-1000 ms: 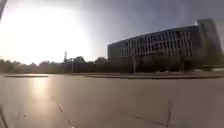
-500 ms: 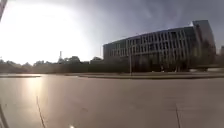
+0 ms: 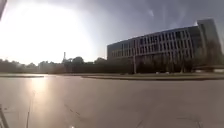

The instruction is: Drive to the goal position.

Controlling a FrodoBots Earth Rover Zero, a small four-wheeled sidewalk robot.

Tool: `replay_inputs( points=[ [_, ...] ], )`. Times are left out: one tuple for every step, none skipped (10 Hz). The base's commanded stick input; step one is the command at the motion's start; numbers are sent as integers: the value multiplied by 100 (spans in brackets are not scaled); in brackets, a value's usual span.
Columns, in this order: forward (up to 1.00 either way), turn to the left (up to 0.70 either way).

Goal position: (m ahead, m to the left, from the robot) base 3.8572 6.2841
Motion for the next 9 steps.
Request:
replay_inputs(
  points=[
    [70,0],
    [70,0],
    [70,6],
    [70,21],
    [70,35],
    [70,35],
    [70,35],
    [70,35],
    [70,21]
  ],
)
